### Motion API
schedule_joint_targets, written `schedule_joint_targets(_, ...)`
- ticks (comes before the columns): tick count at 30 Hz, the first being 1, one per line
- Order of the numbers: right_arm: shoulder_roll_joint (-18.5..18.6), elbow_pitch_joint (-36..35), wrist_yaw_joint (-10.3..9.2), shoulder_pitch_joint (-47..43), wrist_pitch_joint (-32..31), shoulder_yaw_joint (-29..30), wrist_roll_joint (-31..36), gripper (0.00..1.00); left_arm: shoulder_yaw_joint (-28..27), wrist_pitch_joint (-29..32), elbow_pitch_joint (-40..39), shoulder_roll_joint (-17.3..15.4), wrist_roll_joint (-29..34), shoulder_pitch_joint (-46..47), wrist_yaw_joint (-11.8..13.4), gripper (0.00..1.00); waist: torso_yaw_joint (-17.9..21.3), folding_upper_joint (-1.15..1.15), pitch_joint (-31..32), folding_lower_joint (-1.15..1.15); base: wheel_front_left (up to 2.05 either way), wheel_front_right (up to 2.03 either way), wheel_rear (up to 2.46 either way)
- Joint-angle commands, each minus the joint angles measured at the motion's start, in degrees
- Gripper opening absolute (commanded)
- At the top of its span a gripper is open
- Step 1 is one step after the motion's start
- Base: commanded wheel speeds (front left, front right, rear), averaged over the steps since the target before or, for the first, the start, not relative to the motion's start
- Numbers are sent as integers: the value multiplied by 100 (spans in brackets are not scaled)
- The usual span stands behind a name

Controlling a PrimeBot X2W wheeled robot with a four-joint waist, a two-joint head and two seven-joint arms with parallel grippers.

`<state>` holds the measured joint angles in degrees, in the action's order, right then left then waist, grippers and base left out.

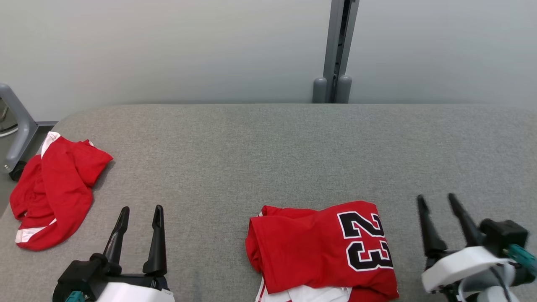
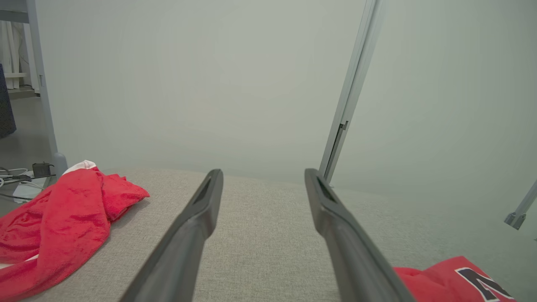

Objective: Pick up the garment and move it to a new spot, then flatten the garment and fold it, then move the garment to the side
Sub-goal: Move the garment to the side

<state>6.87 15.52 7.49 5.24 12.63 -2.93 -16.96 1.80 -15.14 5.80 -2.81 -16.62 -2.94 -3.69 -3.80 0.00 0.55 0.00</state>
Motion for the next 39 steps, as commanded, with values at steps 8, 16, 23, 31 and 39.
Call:
schedule_joint_targets(8,-43,927,1,641,-1308,-659,-232,100,89,2,46,-19,-7,148,-21,100,-31,0,-51,0,0,0,0)
schedule_joint_targets(16,-126,1739,1,960,-1969,-564,-480,100,142,2,99,-18,-41,230,-30,100,-365,0,-162,0,0,0,0)
schedule_joint_targets(23,-192,2221,1,1018,-2437,-536,-748,100,126,3,127,-18,-34,262,-70,100,-525,0,-253,0,0,0,0)
schedule_joint_targets(31,-282,2496,2,960,-2719,-674,-1051,33,148,2,135,-18,-20,311,-74,100,-600,0,-292,0,0,0,0)
schedule_joint_targets(39,-136,2389,1,1152,-2137,-703,-1092,0,101,3,137,-17,1,305,-86,100,-531,0,-255,0,0,0,0)
